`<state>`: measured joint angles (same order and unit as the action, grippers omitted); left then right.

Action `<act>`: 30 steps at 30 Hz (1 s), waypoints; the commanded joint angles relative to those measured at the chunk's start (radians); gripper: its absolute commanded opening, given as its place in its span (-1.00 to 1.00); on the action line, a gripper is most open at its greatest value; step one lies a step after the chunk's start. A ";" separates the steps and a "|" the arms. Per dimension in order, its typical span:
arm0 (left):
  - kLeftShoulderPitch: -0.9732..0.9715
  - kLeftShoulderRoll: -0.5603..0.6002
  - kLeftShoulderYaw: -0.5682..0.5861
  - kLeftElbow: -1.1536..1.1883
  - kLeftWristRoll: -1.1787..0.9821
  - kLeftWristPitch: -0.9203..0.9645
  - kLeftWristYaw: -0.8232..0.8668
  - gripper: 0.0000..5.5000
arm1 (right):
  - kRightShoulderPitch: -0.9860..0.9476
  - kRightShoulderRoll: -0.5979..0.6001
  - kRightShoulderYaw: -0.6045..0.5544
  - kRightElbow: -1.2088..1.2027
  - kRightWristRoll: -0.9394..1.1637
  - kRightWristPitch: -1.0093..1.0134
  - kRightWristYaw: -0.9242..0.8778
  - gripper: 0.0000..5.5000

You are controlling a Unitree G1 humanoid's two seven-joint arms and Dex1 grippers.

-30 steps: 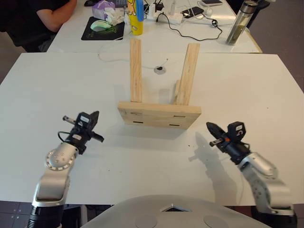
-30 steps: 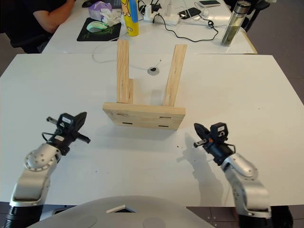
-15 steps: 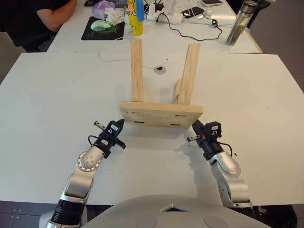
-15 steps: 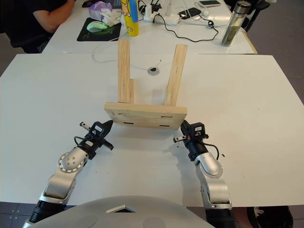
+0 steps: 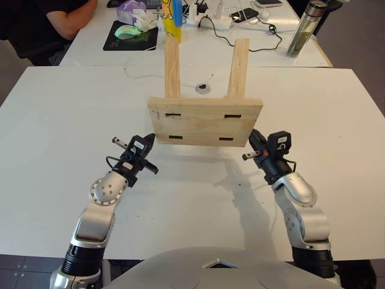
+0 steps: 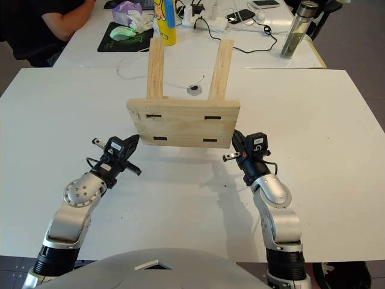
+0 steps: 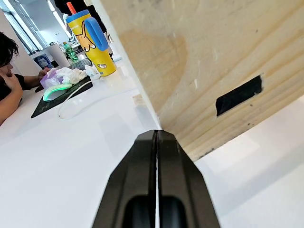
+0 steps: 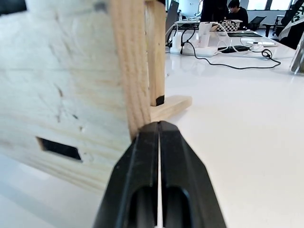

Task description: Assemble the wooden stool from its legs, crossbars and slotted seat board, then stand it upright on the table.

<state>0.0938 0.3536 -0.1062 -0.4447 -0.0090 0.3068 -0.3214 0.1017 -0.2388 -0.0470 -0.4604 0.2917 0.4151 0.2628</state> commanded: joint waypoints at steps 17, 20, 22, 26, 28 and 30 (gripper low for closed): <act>-0.406 -0.070 0.140 -0.232 -0.291 0.339 0.003 -0.99 | -0.384 -0.033 -0.122 -0.160 0.269 0.242 -0.004 -1.00; -0.336 -0.029 0.093 -0.208 -0.242 0.332 -0.020 -0.99 | -0.324 -0.037 -0.093 -0.153 0.251 0.238 0.009 -1.00; -0.266 0.015 0.043 -0.198 -0.200 0.309 -0.045 -0.99 | -0.251 -0.032 -0.068 -0.155 0.234 0.218 0.023 -1.00; -0.185 0.041 0.005 -0.202 -0.181 0.279 -0.052 -0.99 | -0.175 -0.023 -0.020 -0.181 0.234 0.190 0.037 -1.00; -0.216 0.035 0.005 -0.191 -0.186 0.277 -0.052 -0.99 | -0.201 -0.016 -0.013 -0.173 0.237 0.183 0.033 -1.00; -0.268 0.031 0.013 -0.158 -0.187 0.274 -0.053 -0.99 | -0.247 -0.015 -0.012 -0.143 0.230 0.171 0.032 -1.00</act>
<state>-0.0731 0.4091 -0.0357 -0.5933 -0.1482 0.6234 -0.3032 -0.0525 -0.2762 -0.1376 -0.5853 0.4763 0.6151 0.2213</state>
